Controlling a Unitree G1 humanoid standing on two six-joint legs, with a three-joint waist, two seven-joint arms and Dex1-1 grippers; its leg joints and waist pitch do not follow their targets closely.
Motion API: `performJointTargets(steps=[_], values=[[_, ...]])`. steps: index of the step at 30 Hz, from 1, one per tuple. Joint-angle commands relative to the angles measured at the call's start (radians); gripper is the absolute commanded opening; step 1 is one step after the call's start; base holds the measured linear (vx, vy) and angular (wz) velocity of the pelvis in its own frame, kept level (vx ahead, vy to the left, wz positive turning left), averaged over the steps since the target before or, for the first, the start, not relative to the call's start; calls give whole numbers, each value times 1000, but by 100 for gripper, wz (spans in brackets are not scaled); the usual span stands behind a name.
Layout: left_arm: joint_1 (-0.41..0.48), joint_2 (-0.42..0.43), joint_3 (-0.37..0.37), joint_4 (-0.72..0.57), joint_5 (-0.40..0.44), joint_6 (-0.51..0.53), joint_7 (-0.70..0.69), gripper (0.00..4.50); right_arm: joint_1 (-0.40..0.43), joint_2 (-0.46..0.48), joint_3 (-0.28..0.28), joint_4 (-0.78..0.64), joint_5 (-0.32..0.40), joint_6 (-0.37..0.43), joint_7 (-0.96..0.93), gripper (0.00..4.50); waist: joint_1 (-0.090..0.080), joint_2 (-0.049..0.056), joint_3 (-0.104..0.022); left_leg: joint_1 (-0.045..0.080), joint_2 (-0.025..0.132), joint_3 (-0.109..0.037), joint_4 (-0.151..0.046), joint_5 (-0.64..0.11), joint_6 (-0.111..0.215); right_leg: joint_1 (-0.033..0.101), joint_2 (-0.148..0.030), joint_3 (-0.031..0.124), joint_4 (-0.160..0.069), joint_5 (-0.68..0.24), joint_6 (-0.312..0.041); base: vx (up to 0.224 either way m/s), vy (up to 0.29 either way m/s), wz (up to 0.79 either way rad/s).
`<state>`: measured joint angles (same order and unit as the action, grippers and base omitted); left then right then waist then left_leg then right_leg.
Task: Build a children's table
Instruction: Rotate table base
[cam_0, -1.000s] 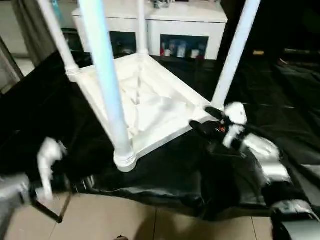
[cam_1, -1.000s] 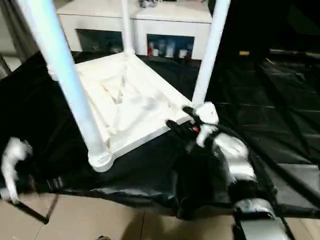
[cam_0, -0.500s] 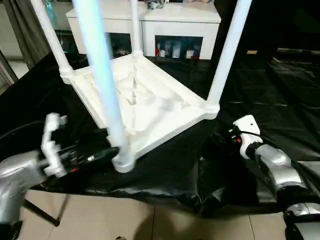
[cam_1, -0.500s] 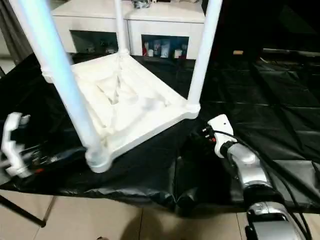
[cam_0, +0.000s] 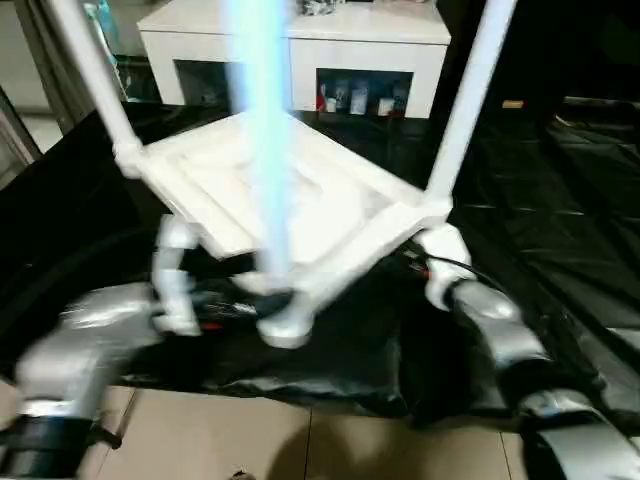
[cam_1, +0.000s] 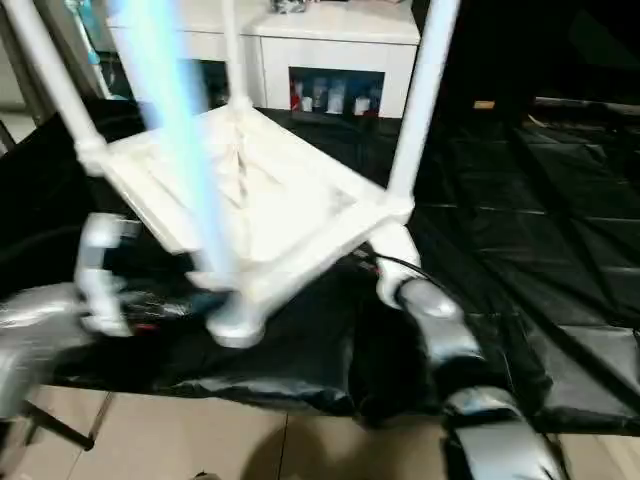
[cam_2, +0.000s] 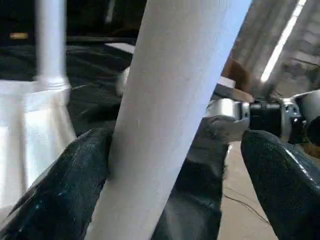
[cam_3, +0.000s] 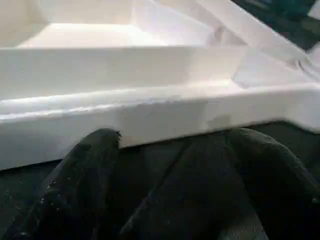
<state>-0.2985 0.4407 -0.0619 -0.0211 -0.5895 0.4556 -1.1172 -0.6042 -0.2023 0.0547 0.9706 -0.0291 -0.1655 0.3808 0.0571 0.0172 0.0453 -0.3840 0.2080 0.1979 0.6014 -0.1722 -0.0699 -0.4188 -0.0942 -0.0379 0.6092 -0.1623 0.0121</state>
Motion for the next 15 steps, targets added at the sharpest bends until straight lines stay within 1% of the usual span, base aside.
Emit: performJointTargets(steps=[1,2,3,4,5,6,7,9,10,11,12,13,14,15], values=[[-33,-20,-51,-18,18,-7,-14,449,-25,19,21,12,-12,-13,6,394,-2,-1,-63,18,9,-4,-79,-277,-6,46,-24,22,-62,-228,-214,0,0,0],[-61,-49,-87,-2,37,-15,-13,449,-30,29,24,19,-16,-17,2,394,-5,-3,-64,16,8,-5,-78,-272,-4,48,-24,22,-61,-224,-214,0,0,0],[-61,-49,-87,-2,37,-15,-13,449,-30,29,24,19,-16,-17,2,394,-8,-4,-64,16,7,-5,-77,-273,-2,48,-24,23,-62,-226,-214,0,0,0],[-75,-63,-106,9,51,-25,-12,449,-32,33,24,21,-17,-19,1,394,-8,-2,-63,17,8,-5,-78,-276,-2,48,-24,22,-63,-232,-213,0,0,0],[-90,-79,-131,23,72,-35,-10,449,-34,37,24,24,-19,-20,0,394,-14,-3,-62,14,7,-5,-78,-281,1,49,-25,22,-66,-241,-214,0,0,0],[-90,-79,-131,23,72,-35,-10,449,-34,37,24,24,-19,-20,0,394,-14,-3,-62,14,7,-5,-78,-281,1,49,-25,22,-66,-241,-214,0,0,0],[-108,-99,-159,49,110,-61,2,449,-36,40,24,26,-20,-22,-1,394,-16,-2,-64,16,7,-6,-77,-280,3,49,-25,22,-66,-239,-213,0,0,0],[-114,-106,-168,61,127,-73,8,449,-37,41,24,28,-21,-23,-2,394,-20,-4,-65,12,7,-7,-75,-266,9,53,-25,21,-64,-220,-218,0,0,0],[-143,-128,-187,123,184,-112,42,449,-36,42,22,29,-22,-26,-2,394,-21,-1,-65,12,7,-7,-75,-264,10,53,-26,21,-63,-217,-220,0,0,0],[-159,-139,-195,159,214,-133,65,449,-34,43,20,30,-23,-29,0,394,-20,2,-65,21,7,-5,-73,-285,13,47,-23,21,-67,-228,-222,0,0,0],[-167,-144,-198,177,229,-143,77,449,-34,43,19,30,-23,-31,1,394,-21,2,-64,18,7,-5,-75,-289,14,48,-22,21,-69,-234,-222,0,0,0],[-168,-145,-199,179,231,-145,78,449,-33,43,19,30,-23,-31,1,394,-21,1,-63,18,7,-6,-75,-296,12,48,-23,21,-70,-241,-221,0,0,0],[-186,-160,-202,213,261,-170,111,449,-28,44,18,25,-20,-40,14,394,-20,2,-64,18,8,-7,-76,-303,7,50,-25,20,-70,-247,-219,0,0,0],[-186,-160,-202,213,261,-170,111,449,-28,44,18,25,-20,-40,14,394,-21,1,-64,18,8,-7,-76,-307,8,49,-24,20,-72,-249,-220,0,0,0]])
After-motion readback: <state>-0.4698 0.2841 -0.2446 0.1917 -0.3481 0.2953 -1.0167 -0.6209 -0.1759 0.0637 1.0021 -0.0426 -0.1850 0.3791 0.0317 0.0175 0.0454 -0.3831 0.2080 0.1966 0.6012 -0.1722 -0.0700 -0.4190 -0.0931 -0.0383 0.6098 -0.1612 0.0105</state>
